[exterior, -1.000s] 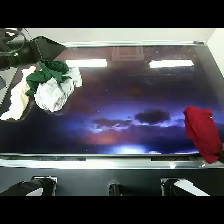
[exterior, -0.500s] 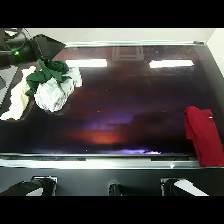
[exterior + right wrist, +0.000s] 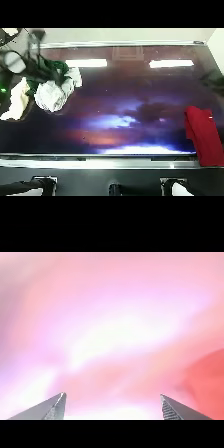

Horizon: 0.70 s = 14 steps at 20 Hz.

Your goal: Fold the shirts.

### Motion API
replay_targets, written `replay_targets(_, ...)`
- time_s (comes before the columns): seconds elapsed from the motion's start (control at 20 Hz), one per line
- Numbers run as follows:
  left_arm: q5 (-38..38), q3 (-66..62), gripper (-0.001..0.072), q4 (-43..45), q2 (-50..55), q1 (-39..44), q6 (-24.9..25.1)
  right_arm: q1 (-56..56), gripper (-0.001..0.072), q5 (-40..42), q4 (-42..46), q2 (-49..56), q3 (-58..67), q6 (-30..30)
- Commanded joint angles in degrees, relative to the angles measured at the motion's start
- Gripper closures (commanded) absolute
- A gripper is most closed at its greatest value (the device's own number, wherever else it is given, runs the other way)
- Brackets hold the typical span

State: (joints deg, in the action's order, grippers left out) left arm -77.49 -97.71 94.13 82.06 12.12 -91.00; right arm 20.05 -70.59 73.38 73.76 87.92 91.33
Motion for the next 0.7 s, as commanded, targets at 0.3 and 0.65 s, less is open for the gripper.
replay_targets(0.3,10.5,28.7,0.0000,-8.7,-9.6,0.8,-8.5,-23.4,0.0015,-12.5,4.4,9.3,0.7,5.1)
replay_targets(0.65,10.5,28.7,0.0000,-8.7,-9.6,0.8,-8.5,-23.4,0.0018,-12.4,4.2,9.3,0.7,5.1)
